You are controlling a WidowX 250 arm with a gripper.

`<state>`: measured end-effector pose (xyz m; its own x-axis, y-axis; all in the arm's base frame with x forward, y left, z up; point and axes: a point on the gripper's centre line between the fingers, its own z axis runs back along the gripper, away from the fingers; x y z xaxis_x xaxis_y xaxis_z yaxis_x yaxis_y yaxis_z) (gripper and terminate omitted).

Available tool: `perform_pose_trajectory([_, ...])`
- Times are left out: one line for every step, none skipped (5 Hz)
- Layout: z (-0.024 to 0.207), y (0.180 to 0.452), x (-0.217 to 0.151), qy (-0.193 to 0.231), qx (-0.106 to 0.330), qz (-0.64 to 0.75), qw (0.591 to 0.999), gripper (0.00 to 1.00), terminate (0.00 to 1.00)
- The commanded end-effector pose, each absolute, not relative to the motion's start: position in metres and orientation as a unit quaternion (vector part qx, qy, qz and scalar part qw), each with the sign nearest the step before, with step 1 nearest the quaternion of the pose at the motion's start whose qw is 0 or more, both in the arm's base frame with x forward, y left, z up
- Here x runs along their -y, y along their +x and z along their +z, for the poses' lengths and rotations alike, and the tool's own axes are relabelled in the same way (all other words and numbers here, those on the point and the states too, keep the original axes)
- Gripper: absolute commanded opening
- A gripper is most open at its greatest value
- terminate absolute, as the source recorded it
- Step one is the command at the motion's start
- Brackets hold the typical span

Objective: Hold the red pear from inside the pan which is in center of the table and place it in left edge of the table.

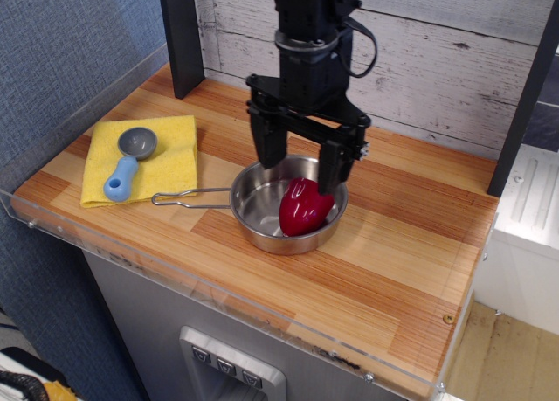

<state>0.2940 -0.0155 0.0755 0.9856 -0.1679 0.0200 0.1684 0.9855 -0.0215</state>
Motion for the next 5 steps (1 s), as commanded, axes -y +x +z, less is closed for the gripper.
perform_pose_trajectory([0.091, 0.286, 0.022, 0.040, 0.066, -0.061, 0.995, 1.00, 0.00])
perform_pose_trajectory([0.084, 0.279, 0.025, 0.050, 0.087, -0.054, 0.993, 1.00, 0.00])
perform_pose_trajectory([0.077, 0.279, 0.020, 0.043, 0.089, -0.057, 0.993, 1.00, 0.00])
perform_pose_trajectory([0.076, 0.281, 0.013, 0.040, 0.091, -0.050, 0.994, 1.00, 0.00])
perform_pose_trajectory([0.075, 0.283, 0.006, 0.038, 0.098, -0.043, 0.994, 1.00, 0.00])
